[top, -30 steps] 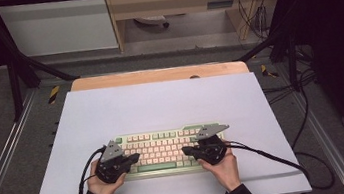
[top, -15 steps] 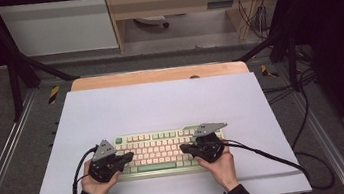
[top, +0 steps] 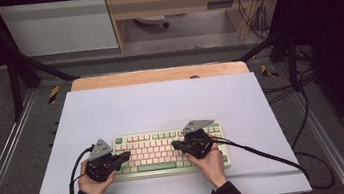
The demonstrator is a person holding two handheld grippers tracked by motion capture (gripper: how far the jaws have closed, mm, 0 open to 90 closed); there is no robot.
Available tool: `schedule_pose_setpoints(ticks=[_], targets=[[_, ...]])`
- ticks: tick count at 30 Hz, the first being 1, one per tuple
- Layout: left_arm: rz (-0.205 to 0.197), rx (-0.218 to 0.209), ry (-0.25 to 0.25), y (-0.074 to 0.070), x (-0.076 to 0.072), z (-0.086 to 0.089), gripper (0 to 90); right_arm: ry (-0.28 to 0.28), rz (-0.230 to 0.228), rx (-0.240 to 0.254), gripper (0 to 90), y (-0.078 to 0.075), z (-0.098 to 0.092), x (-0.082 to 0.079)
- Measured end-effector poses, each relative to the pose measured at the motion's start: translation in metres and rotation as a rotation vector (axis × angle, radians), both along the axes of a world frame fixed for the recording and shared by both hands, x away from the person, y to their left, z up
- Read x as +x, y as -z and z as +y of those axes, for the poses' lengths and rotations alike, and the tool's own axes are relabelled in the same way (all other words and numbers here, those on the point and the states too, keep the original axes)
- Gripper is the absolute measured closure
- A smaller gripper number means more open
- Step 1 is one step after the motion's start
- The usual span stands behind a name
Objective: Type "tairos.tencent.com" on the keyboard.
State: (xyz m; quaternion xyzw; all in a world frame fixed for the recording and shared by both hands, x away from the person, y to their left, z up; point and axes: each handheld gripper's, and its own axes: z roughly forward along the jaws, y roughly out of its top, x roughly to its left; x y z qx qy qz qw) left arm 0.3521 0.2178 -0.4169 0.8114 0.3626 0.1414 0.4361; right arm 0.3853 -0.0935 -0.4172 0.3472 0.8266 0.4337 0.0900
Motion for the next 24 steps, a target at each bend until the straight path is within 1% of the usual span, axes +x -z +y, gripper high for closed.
schedule_pose_setpoints(ticks=[9, 18, 21, 23, 24], targets=[[0.001, -0.001, -0.002, 0.0, 0.0, 0.001, 90.0, 0.003, 0.015, -0.017, 90.0, 0.008, 0.005, 0.006], [0.0, 0.002, -0.002, 0.001, 0.0, 0.001, 90.0, 0.006, 0.024, -0.03, 90.0, 0.013, 0.007, 0.007], [0.0, 0.003, -0.002, 0.001, 0.0, 0.001, 90.0, 0.006, 0.021, -0.029, 90.0, 0.014, 0.008, 0.007], [-0.001, 0.005, 0.0, 0.001, 0.0, 0.0, 90.0, 0.003, 0.022, -0.045, 90.0, 0.016, 0.008, 0.008], [-0.001, 0.006, 0.0, 0.001, 0.0, 0.0, 90.0, 0.001, 0.014, -0.038, 90.0, 0.016, 0.008, 0.007]])
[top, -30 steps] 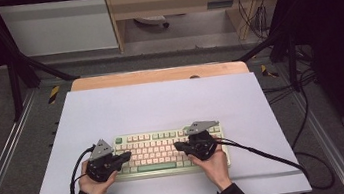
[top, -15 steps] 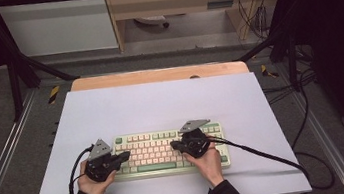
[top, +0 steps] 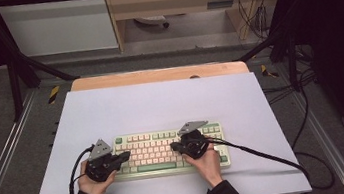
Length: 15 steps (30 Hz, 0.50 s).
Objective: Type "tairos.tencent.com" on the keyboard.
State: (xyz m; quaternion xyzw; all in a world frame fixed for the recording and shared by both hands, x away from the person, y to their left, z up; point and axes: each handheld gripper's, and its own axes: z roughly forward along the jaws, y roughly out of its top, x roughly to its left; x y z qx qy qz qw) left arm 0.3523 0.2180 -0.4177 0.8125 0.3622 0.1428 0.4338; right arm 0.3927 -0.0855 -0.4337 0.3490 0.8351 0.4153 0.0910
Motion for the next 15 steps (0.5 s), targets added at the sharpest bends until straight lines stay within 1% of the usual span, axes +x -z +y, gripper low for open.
schedule_pose_setpoints(ticks=[4, 6, 9, 15], targets=[[-0.001, -0.001, 0.0, 0.0, 0.0, 0.0, 90.0, 0.0, 0.002, 0.0, 90.0, -0.001, 0.0, 0.0], [-0.002, -0.004, -0.004, 0.0, 0.0, 0.0, 90.0, -0.003, 0.006, 0.012, 90.0, -0.003, 0.0, -0.002], [-0.002, -0.003, -0.003, 0.0, 0.0, 0.001, 90.0, -0.01, -0.006, 0.031, 90.0, -0.008, -0.002, -0.004], [-0.003, -0.002, -0.004, -0.001, 0.0, 0.0, 90.0, -0.018, -0.024, 0.053, 90.0, -0.018, -0.005, -0.009]])
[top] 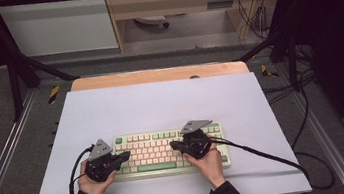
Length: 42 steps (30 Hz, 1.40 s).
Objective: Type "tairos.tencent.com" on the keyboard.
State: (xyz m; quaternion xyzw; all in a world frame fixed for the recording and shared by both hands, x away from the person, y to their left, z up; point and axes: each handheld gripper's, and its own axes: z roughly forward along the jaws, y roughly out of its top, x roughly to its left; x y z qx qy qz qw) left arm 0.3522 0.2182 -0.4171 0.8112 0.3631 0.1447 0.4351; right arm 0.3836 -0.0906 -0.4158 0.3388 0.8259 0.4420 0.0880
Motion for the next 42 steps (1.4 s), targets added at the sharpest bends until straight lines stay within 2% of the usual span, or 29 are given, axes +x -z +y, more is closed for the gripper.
schedule_pose_setpoints(ticks=[6, 18, 38, 42], targets=[[0.0, 0.001, 0.002, 0.0, 0.0, 0.0, 90.0, -0.013, -0.008, 0.014, 90.0, -0.005, 0.0, -0.005], [0.001, 0.003, 0.002, 0.0, 0.0, 0.0, 90.0, -0.055, -0.001, 0.019, 90.0, -0.003, 0.01, -0.012], [-0.002, 0.004, 0.002, 0.0, 0.0, 0.0, 90.0, -0.084, 0.04, -0.015, 90.0, 0.015, 0.022, -0.017], [-0.002, 0.004, 0.002, 0.0, 0.0, 0.0, 90.0, -0.087, 0.034, -0.022, 90.0, 0.017, 0.023, -0.017]])
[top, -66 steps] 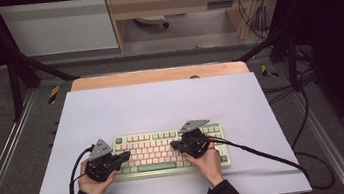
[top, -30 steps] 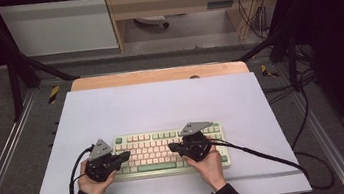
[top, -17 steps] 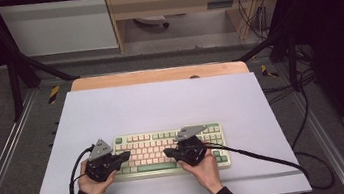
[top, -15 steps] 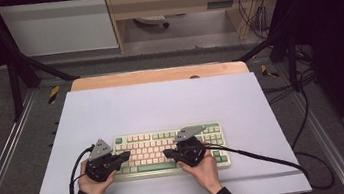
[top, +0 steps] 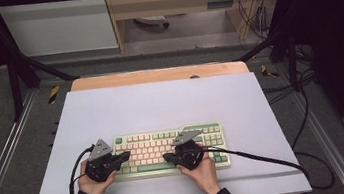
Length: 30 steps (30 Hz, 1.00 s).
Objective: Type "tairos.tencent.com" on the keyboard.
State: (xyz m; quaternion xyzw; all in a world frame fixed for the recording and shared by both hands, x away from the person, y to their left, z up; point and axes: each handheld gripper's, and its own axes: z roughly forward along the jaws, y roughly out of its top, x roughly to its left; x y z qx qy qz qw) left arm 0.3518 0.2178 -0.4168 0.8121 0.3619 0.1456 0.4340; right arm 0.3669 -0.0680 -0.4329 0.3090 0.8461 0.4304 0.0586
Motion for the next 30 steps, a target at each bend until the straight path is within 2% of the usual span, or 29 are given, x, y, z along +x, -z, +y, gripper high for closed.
schedule_pose_setpoints(ticks=[5, 10, 16, 21, 26, 30], targets=[[0.0, 0.0, 0.001, 0.0, 0.0, 0.0, 90.0, 0.0, 0.005, -0.019, 90.0, 0.002, 0.0, 0.0], [-0.001, 0.0, 0.003, 0.0, 0.0, 0.0, 90.0, -0.003, 0.002, -0.012, 90.0, 0.001, 0.0, -0.001], [-0.002, -0.004, 0.003, -0.001, -0.001, 0.001, 90.0, 0.012, -0.027, 0.007, 90.0, -0.013, -0.007, 0.0], [-0.006, -0.01, 0.008, -0.003, -0.001, 0.001, 90.0, 0.036, -0.045, 0.031, 88.8, -0.024, -0.021, 0.002], [-0.008, -0.017, 0.01, -0.004, -0.001, 0.002, 79.2, 0.074, -0.043, 0.044, 83.1, -0.029, -0.044, 0.003], [-0.005, -0.001, 0.021, -0.004, 0.0, 0.002, 62.1, 0.104, -0.049, 0.052, 73.3, -0.03, -0.064, 0.002]])
